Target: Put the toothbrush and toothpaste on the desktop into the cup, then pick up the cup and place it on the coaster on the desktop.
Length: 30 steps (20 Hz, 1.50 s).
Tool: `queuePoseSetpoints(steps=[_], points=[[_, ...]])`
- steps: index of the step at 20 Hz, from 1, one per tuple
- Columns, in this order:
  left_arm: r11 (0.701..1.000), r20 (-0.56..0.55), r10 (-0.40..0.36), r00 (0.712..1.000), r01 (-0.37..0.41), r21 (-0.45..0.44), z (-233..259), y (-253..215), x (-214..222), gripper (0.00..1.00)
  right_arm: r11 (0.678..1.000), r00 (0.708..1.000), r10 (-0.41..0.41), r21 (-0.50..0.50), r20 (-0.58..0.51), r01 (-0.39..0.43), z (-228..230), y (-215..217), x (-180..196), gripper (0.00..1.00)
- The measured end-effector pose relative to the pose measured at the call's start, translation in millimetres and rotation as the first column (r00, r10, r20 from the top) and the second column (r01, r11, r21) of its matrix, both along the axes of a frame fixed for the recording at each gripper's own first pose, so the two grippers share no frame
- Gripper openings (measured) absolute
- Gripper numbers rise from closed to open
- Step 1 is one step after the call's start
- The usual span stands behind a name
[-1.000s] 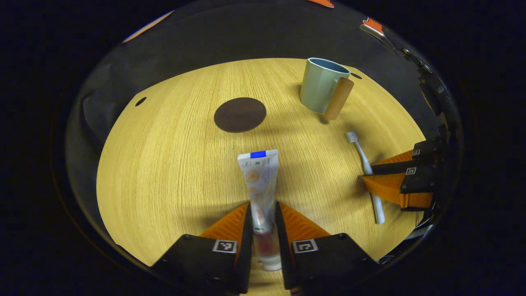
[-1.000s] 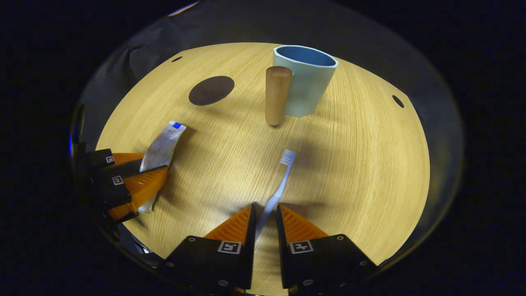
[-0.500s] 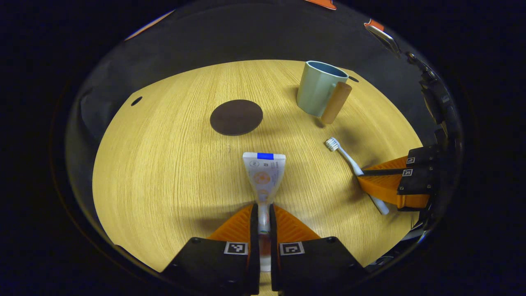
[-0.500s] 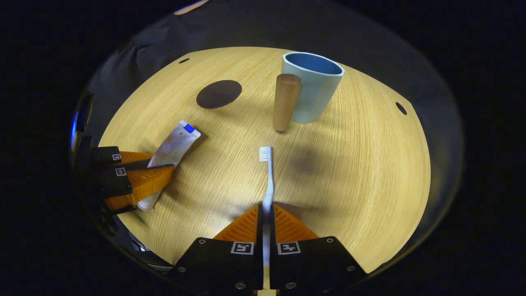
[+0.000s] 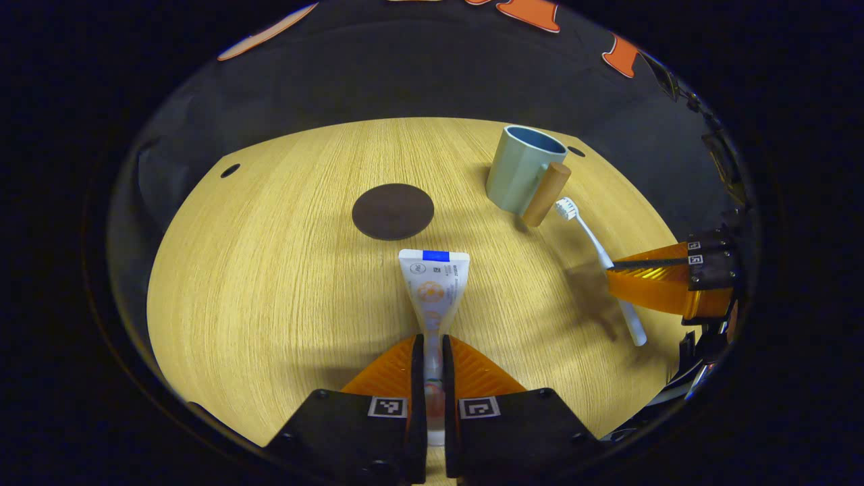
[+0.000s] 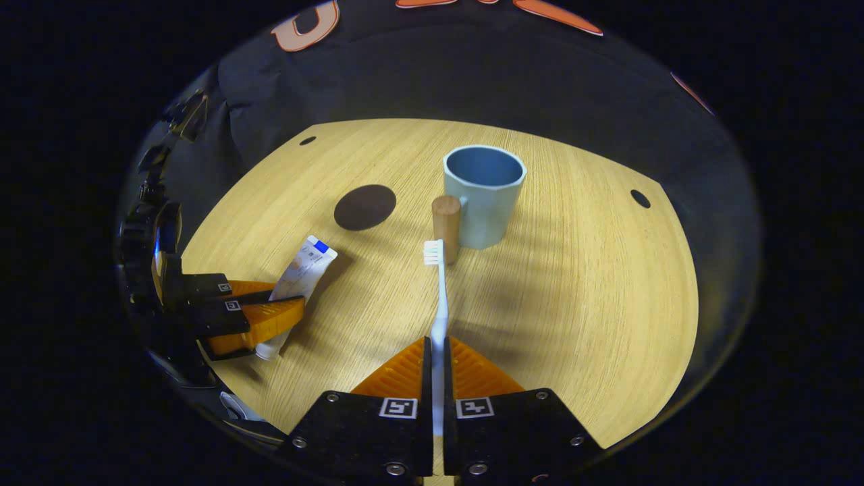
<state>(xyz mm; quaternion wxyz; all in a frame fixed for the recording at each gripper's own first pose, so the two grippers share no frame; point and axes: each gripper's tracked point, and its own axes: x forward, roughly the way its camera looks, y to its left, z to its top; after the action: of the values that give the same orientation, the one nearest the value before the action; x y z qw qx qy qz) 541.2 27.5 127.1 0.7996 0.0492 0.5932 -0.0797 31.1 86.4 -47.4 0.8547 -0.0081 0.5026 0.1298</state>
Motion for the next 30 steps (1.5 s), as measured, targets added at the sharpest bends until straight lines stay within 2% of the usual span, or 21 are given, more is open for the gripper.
queuePoseSetpoints(steps=[1, 2, 5, 6, 13, 17, 25, 30], points=[[1.0, 0.018, 0.003, 1.0, -0.003, -0.001, -6.9, 3.2, 22.3, 0.14, 1.0, 1.0, -0.005, 0.009, 0.016, 0.005, 3.4, -1.0, 1.3, 0.07], [1.0, 0.035, 0.01, 0.999, -0.01, -0.004, 8.9, 21.7, 1.3, 0.14, 1.0, 0.999, -0.005, 0.016, 0.032, 0.005, 6.4, -0.5, 4.7, 0.06], [1.0, 0.079, 0.025, 0.997, -0.024, -0.012, 48.9, 27.8, 34.1, 0.14, 1.0, 0.997, -0.004, 0.031, 0.079, 0.001, 10.0, 0.0, 11.6, 0.07], [1.0, 0.095, 0.027, 0.995, -0.026, -0.012, 38.2, 21.2, 34.3, 0.14, 0.999, 0.995, -0.003, 0.039, 0.096, -0.001, 10.8, 0.2, 13.9, 0.06], [1.0, 0.223, 0.03, 0.974, -0.028, -0.014, 75.1, 27.1, 51.3, 0.14, 0.997, 0.978, -0.034, 0.081, 0.204, 0.017, 31.8, -1.6, 33.5, 0.07], [1.0, 0.278, 0.03, 0.96, -0.027, -0.015, 84.3, 28.2, 63.9, 0.13, 0.989, 0.967, -0.062, 0.145, 0.247, 0.026, 48.4, -1.4, 46.9, 0.06], [0.999, 0.396, 0.03, 0.918, -0.031, -0.003, 108.5, 37.4, 80.9, 0.13, 0.975, 0.902, -0.138, 0.218, 0.409, 0.05, 71.2, -1.9, 100.6, 0.07], [0.999, 0.438, 0.041, 0.898, -0.041, -0.01, 112.6, 43.7, 83.5, 0.14, 0.958, 0.821, -0.213, 0.277, 0.529, 0.07, 94.2, -11.7, 136.4, 0.06]])
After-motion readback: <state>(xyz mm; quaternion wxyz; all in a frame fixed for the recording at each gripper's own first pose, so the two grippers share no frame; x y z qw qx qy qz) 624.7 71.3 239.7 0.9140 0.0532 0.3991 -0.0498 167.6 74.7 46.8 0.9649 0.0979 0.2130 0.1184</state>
